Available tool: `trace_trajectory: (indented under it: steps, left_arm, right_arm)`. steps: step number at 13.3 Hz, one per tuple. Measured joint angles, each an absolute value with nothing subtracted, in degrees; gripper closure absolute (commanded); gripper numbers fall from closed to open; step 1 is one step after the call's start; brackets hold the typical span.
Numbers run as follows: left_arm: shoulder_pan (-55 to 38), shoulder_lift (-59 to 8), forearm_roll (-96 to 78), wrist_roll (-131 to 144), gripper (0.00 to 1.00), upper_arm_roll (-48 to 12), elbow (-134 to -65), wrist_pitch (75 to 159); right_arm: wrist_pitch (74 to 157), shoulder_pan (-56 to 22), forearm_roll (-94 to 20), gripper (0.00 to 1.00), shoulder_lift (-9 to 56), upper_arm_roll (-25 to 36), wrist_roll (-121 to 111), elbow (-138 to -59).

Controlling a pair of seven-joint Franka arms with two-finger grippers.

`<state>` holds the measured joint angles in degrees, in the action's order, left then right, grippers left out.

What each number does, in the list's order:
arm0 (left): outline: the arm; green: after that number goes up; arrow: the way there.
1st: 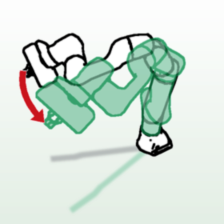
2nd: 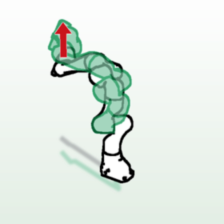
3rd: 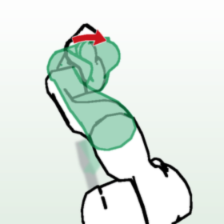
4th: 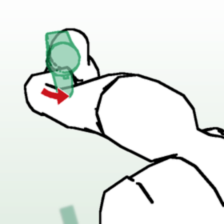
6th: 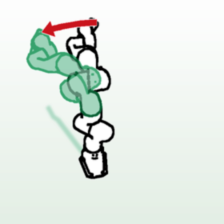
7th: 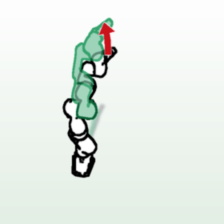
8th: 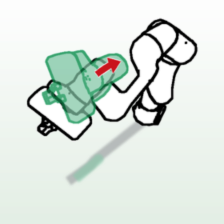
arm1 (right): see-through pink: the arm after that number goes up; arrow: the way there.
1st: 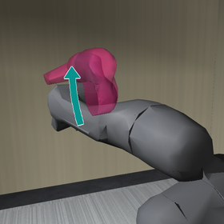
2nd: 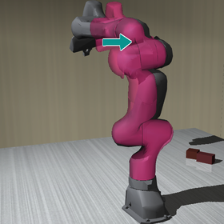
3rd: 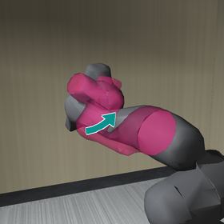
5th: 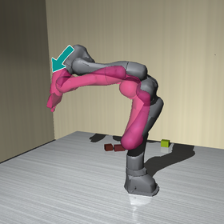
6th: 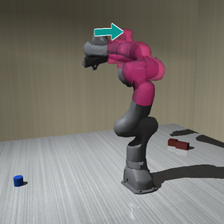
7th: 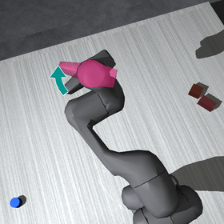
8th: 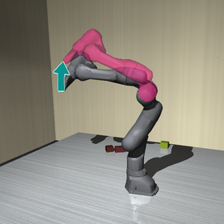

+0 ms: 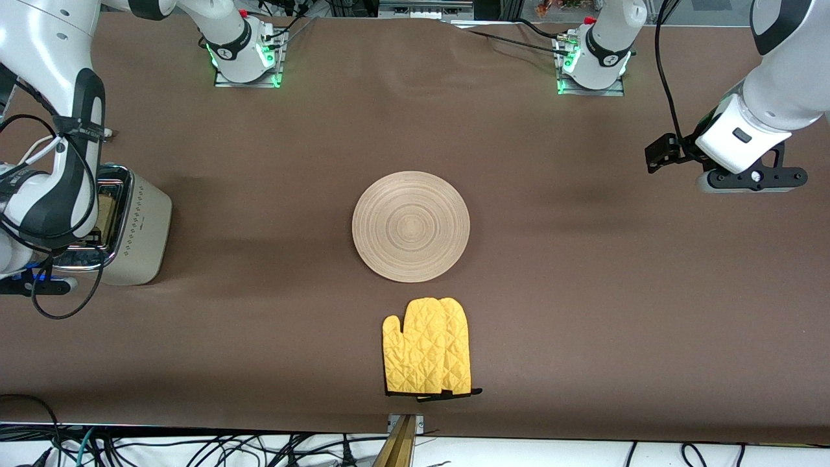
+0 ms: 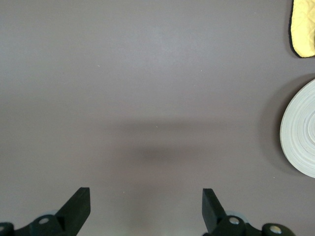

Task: Move plate and put bread in toaster
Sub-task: 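Lower the bread into the toaster slot with the right gripper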

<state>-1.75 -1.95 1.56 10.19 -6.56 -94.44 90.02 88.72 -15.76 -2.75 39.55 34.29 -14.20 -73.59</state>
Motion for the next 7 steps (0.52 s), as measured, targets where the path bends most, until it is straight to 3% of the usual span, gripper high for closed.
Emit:
trace_trajectory:
  steps: [7]
  left_arm:
    - [-1.7,-1.9,1.6,10.2,0.00,-6.6,-94.4,89.9]
  right_arm:
    - [88.7,-16.6,-11.2,0.00,32.9,34.3,-14.4,-72.2]
